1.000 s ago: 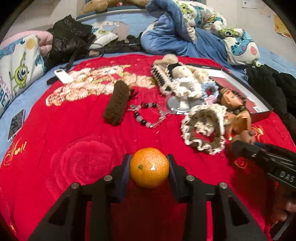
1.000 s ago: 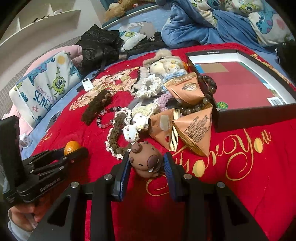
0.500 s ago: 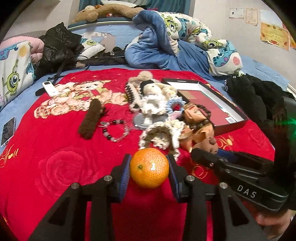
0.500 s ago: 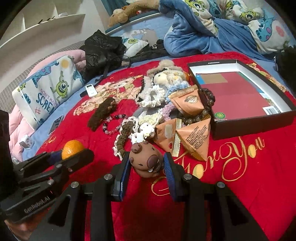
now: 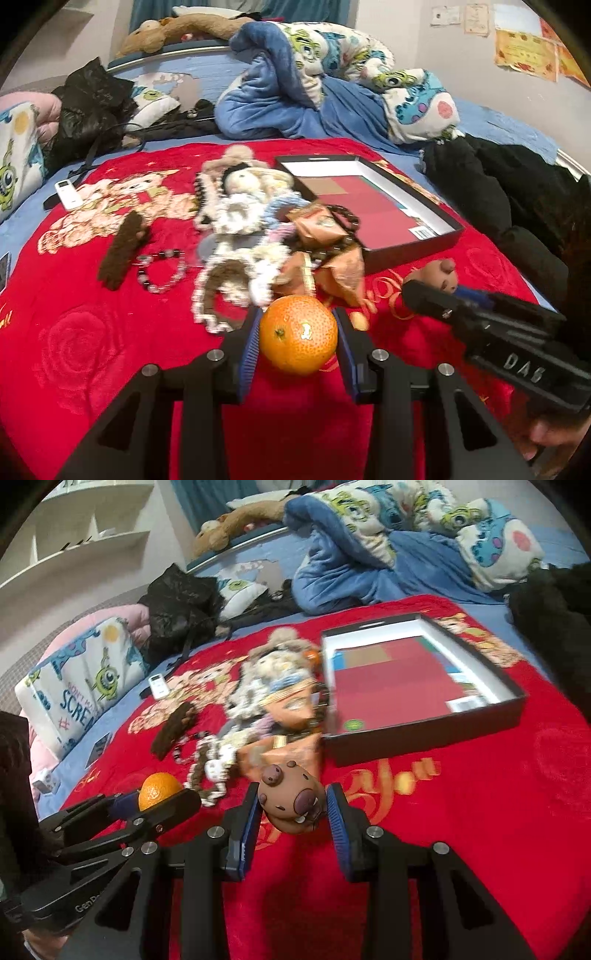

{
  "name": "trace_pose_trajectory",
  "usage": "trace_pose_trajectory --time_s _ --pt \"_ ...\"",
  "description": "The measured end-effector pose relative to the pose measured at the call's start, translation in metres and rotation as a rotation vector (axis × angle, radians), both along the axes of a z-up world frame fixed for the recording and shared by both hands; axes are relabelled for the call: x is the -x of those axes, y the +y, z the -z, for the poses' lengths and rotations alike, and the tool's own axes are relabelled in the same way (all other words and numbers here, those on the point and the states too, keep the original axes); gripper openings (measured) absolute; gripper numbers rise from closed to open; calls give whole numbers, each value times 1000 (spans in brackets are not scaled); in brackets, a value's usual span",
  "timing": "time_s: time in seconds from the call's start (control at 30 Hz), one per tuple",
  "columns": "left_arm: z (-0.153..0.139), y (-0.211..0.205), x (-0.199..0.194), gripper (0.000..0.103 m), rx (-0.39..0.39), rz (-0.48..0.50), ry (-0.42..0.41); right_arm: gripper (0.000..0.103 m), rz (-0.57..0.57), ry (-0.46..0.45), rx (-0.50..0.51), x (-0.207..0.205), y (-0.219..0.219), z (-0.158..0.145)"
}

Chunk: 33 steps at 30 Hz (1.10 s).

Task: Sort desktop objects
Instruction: 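Carry the orange in the left tool and the clay figure in the right tool over the black box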

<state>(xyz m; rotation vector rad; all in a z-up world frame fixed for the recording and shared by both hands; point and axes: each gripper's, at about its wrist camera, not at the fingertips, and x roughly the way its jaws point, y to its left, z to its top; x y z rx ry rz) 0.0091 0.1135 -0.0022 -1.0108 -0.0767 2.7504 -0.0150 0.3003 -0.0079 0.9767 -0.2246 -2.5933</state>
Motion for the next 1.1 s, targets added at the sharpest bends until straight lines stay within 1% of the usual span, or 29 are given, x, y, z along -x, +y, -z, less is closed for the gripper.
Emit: trace_pose_trajectory --time_s 0.13,0.3,0.5,0.73,1.0,1.1 --pt "2 20 -1 39 -4 34 -4 34 51 3 4 -8 33 -3" --pt "6 47 1 39 -4 73 -19 34 96 3 -12 -19 64 -2" --pt "10 72 1 39 2 106 -28 34 124 0 -17 -30 87 0" --pt "15 85 0 39 13 119 -36 34 131 -1 -22 -35 95 -1" --pt "17 90 1 39 13 119 -42 34 137 23 3 -31 94 -10" --pt "13 93 -3 39 33 117 -27 34 139 31 19 -27 91 -16"
